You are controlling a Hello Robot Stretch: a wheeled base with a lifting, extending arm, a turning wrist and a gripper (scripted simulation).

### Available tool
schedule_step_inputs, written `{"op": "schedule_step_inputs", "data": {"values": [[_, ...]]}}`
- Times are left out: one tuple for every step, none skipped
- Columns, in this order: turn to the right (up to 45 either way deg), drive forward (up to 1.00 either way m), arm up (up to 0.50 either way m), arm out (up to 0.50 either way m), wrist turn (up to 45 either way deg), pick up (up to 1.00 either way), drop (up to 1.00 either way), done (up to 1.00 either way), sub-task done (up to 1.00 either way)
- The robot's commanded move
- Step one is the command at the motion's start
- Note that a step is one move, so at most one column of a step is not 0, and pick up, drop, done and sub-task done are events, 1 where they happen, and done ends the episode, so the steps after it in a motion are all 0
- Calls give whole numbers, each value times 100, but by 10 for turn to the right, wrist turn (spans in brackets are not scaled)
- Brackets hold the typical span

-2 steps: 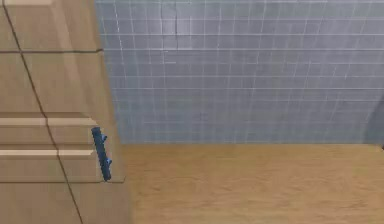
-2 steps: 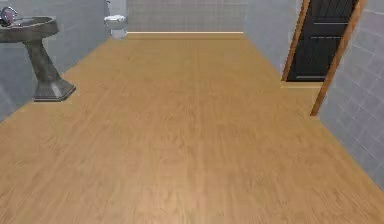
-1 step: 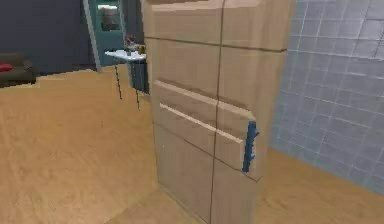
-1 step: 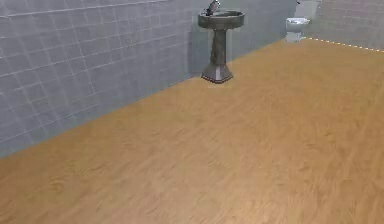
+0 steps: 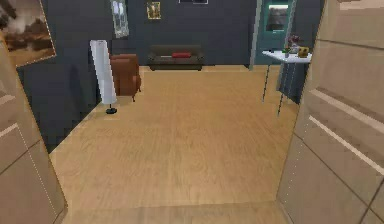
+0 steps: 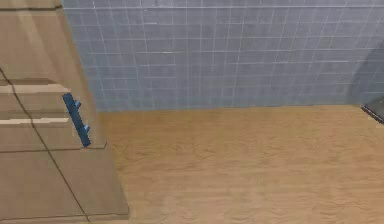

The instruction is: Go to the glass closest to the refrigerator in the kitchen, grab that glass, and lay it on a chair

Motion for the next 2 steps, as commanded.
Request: {"op": "schedule_step_inputs", "data": {"values": [[-30, 0, 0, 0, 0, 0, 0, 0, 0], [0, 75, 0, 0, 0, 0, 0, 0, 0]]}}
